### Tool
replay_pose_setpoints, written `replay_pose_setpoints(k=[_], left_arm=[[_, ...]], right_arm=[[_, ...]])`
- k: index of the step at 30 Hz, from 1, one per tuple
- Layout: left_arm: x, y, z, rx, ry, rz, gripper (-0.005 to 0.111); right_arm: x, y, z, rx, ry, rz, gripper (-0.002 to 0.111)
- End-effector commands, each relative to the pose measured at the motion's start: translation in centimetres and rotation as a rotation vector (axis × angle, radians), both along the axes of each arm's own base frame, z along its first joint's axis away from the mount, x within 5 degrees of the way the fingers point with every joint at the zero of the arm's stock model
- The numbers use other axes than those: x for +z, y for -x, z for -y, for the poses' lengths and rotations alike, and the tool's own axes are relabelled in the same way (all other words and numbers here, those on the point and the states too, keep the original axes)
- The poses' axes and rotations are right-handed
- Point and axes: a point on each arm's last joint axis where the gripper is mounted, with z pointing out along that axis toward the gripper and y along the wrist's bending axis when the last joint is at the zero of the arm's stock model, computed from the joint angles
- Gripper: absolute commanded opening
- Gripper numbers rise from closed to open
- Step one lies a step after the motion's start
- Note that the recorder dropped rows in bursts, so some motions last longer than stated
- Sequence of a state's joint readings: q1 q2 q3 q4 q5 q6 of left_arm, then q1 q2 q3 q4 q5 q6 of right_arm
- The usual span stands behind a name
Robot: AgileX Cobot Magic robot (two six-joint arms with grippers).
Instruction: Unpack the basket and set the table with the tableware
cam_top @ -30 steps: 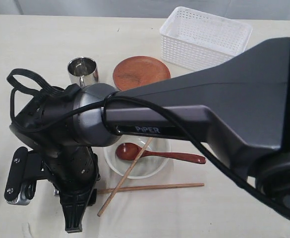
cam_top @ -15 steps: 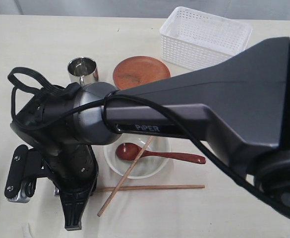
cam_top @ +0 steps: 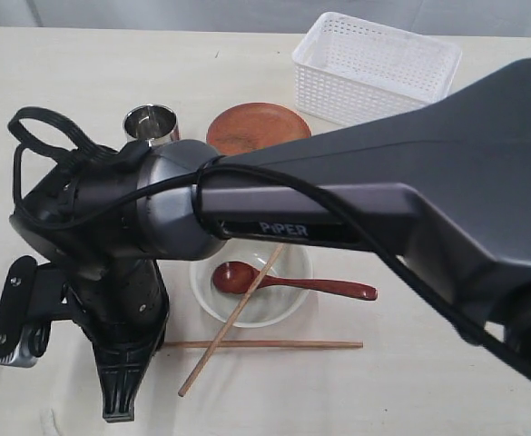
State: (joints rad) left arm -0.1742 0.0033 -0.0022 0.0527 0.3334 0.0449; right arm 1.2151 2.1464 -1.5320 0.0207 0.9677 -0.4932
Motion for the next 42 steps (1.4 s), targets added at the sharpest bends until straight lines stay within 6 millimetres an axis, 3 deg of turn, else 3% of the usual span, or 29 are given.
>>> replay_pose_setpoints(k=[1,10,24,42], left_arm=[[0.0,0.0,0.0,0.002,0.003,0.005,0.000],[0.0,0.0,0.0,0.002,0.003,0.005,0.000],[0.0,0.0,0.0,0.002,0.003,0.005,0.000],[0.0,0.0,0.0,0.002,0.003,0.005,0.000]], right_arm=[[2.0,-0.1,0.0,-0.001,-0.052,0.015,0.000],[5.8,0.3,-0.8,-0.031,-0.269,0.017,0.000],[7.2,0.4,-2.0,-0.066,-0.434,-0.001,0.000],[11.9,0.2,-2.2,-0.106,-0.683,0.063,0.000]])
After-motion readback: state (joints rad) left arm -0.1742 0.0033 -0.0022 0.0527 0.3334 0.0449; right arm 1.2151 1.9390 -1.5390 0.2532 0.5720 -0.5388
